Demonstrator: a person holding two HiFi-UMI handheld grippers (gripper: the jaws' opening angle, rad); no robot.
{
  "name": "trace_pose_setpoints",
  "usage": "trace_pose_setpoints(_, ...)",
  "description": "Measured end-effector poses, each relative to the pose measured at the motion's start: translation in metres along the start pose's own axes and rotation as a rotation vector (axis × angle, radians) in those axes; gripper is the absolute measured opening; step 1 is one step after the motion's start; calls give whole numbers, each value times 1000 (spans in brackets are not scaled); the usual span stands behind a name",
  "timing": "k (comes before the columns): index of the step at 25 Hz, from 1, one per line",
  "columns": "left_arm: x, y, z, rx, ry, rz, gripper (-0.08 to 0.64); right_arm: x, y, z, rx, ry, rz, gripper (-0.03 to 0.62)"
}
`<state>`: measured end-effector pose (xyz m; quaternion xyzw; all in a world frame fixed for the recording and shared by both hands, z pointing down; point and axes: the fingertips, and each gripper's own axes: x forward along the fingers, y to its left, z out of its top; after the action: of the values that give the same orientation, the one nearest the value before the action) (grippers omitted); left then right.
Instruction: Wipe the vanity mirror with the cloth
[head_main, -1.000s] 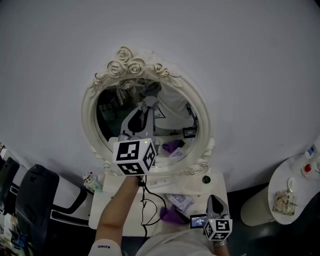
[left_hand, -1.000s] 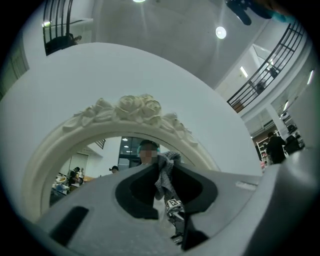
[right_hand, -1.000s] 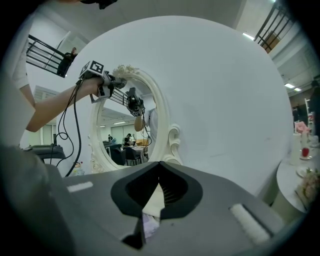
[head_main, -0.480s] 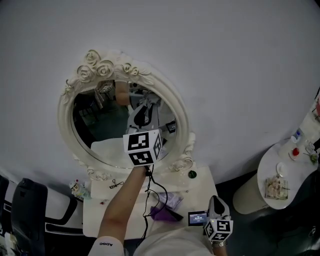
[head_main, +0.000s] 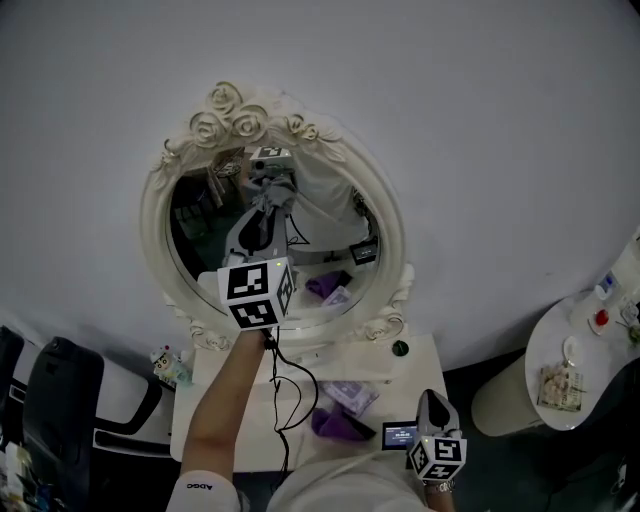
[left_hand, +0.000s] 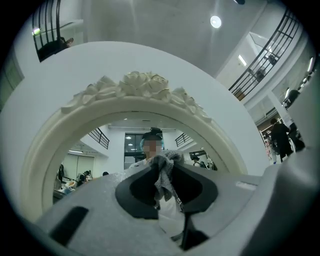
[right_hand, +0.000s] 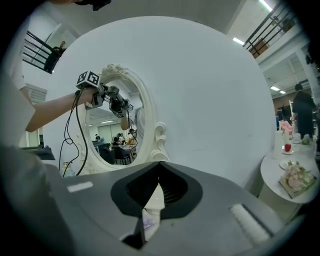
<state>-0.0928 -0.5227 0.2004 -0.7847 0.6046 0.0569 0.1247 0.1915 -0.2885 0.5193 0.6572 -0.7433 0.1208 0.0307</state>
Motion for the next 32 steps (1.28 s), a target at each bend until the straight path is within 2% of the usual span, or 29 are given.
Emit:
trace_pose_setpoints(4, -16, 45, -4, 11, 10, 80, 74, 10, 26, 1, -33, 7, 67, 8)
trace_pose_setpoints(7, -28, 82, -4, 7, 9, 144, 74, 11, 36, 1, -49, 14, 87, 8)
trace_pose_setpoints(12, -45, 131, -5, 32, 15, 249, 74, 10, 35, -3, -47, 29, 77, 8)
trace_pose_setpoints(21, -66, 182, -13, 54, 29, 387, 74, 8, 33, -3, -65, 35, 68, 8)
trace_pose_setpoints(23, -70, 177, -15, 28, 25, 376, 72, 7, 33, -4, -64, 36, 66, 8)
trace_pose_setpoints(26, -71, 150, -11, -6, 7, 318, 74, 4, 32, -4, -60, 37, 61, 8)
trace_pose_setpoints(32, -57, 41, 0, -77, -48, 79, 74, -1, 24, -6, -48, 34, 29, 8)
